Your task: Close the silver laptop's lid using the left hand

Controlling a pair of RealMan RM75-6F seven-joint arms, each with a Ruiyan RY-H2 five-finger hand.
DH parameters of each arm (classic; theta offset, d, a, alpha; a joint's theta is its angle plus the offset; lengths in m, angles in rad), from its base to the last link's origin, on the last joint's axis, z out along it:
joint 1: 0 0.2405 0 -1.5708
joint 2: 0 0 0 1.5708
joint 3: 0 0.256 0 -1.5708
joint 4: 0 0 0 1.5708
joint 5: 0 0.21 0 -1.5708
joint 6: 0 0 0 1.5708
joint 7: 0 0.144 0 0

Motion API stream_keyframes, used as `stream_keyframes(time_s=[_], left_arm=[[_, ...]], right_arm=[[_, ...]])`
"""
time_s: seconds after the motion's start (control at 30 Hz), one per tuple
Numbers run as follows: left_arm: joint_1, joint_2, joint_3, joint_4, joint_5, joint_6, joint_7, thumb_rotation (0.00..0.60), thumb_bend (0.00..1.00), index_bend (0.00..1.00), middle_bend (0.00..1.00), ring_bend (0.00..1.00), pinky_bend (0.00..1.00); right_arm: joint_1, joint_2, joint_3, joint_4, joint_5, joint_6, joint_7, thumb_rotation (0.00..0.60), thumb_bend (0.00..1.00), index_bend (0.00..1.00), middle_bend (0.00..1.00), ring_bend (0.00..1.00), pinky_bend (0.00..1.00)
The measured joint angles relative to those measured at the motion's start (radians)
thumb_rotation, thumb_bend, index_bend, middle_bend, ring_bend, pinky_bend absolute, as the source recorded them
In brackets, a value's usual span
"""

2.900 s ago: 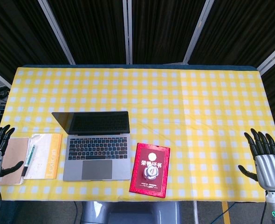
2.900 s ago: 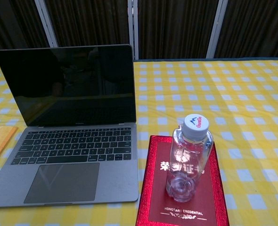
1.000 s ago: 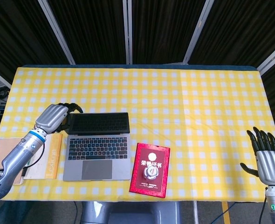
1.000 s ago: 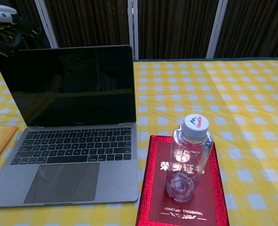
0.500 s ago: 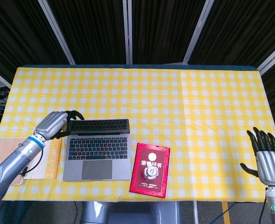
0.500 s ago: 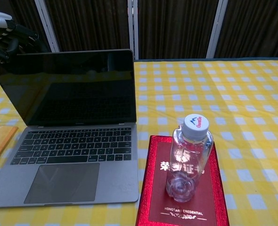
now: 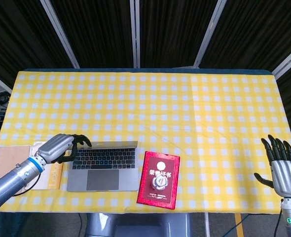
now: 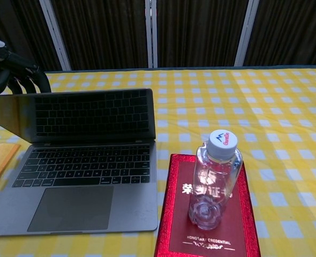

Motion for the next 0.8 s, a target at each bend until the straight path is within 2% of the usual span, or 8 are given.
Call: stream_keyframes(time_s=[0.43,0.8], left_arm=[[0.016,-0.015,0.13,0.009,0.164,0.04,-0.077,0.6,1.0,0.33,0.28,0.29,0.35],[0.033,-0.129,0.187,0.091,0.22,0.095,-0.058,0.6,1.0,0.33,0.28,0.29,0.35]], right_arm=[[-0.006,0.004,0.001,-0.007,-0.005,0.013,0.003,0.6,0.0,0.0,0.0,0.0,0.0],[-0.008,0.009,0.001,-0.011,-0.006,0.017,0.009,0.6,0.0,0.0,0.0,0.0,0.0]])
